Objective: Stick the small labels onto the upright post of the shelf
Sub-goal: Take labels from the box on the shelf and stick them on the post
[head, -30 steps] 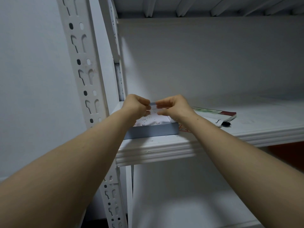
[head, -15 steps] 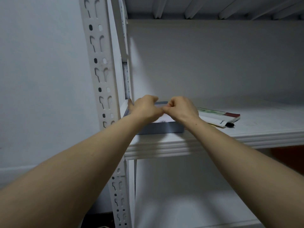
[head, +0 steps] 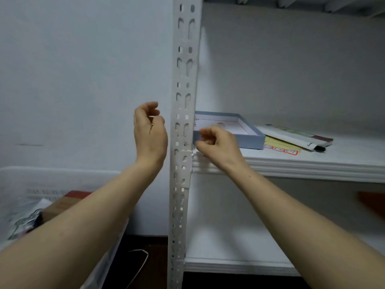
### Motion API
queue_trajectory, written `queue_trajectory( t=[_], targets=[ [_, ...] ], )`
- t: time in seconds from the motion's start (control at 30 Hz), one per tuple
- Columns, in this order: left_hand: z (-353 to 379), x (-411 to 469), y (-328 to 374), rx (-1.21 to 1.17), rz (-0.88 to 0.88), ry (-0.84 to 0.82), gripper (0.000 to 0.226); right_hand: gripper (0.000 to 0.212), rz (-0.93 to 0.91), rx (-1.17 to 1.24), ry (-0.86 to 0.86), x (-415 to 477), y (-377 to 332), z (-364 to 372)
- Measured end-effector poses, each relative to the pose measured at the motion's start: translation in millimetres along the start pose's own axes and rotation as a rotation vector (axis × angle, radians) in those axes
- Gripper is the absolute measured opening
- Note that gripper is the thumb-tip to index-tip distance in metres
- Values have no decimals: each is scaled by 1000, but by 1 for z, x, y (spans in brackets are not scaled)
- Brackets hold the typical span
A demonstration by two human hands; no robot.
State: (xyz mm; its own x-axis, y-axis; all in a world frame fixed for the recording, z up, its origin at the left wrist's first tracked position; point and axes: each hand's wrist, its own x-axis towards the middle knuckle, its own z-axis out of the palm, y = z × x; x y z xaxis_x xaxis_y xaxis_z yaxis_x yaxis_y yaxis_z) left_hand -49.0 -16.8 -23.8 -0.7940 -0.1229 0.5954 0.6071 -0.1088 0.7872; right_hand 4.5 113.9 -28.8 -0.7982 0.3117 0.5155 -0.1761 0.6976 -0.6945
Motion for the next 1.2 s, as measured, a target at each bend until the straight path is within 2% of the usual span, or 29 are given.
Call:
queue_trajectory(
  t=[0.07, 0.13, 0.2, 0.27, 0.37, 0.5, 0.8, 1.2],
  targets=[
    [-8, 5, -11, -23, -168, -87, 29, 35, 8, -16, 1, 0, -2, 6],
    [-11, 8, -18, -72, -258, -182, 33, 31, -1, -15, -21, 3, -6, 10],
    [-9, 11, -22, -139, -281, -256, 35, 27, -8, -27, -38, 7, -8, 13],
    [-6, 12, -24, -184, -269, -304, 22, 27, -5, -28, -59, 10, -8, 15],
    [-3, 13, -27, -246, -270, -308, 10, 28, -5, -37, -76, 13, -7, 16],
    [-3, 15, -32, -294, -272, -321, 13, 40, -13, -10, -52, 15, -8, 22],
    [-2, 13, -34, -354, -272, -307, 11, 24, -81, -164, 46, 12, -12, 31],
    [-3, 12, -33, -371, -286, -317, 10, 20, -104, -211, 34, 12, -11, 26]
  ],
)
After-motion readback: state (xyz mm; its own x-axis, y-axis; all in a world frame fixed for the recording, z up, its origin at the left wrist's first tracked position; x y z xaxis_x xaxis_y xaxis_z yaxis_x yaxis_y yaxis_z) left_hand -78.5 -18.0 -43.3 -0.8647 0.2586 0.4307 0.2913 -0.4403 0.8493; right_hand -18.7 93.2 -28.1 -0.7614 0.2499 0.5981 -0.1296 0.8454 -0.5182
